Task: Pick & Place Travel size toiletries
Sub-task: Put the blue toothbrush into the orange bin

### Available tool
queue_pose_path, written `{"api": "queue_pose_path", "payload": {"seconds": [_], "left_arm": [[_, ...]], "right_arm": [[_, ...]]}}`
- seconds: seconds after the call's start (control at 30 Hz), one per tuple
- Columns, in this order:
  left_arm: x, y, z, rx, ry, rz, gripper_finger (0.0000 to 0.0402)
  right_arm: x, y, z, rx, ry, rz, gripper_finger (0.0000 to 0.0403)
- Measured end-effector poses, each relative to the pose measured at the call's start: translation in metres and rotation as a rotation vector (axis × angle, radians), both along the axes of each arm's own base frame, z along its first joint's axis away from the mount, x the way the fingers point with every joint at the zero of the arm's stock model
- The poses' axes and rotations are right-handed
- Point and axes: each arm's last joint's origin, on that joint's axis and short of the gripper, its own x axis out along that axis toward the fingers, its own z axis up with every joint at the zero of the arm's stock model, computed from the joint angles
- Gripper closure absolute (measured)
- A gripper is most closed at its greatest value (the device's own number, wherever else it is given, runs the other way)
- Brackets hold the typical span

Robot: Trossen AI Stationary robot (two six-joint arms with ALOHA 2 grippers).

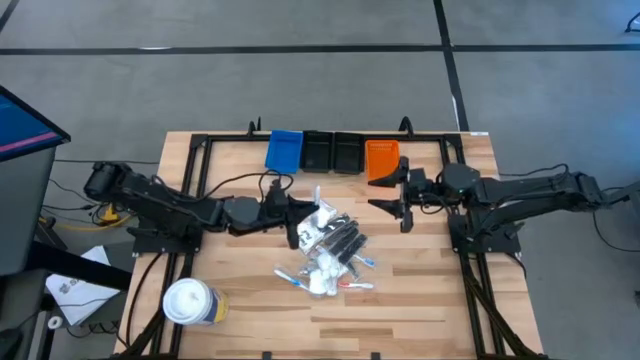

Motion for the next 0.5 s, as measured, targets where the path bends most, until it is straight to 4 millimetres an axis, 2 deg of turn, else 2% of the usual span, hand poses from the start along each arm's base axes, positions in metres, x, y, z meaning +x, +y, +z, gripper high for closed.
{"api": "queue_pose_path", "payload": {"seconds": [0.5], "left_arm": [[0.006, -0.011, 0.011, 0.084, -0.14, -0.242, 0.0391]], "right_arm": [[0.021, 0.001, -0.01, -0.069, 0.003, 0.001, 0.0209]]}}
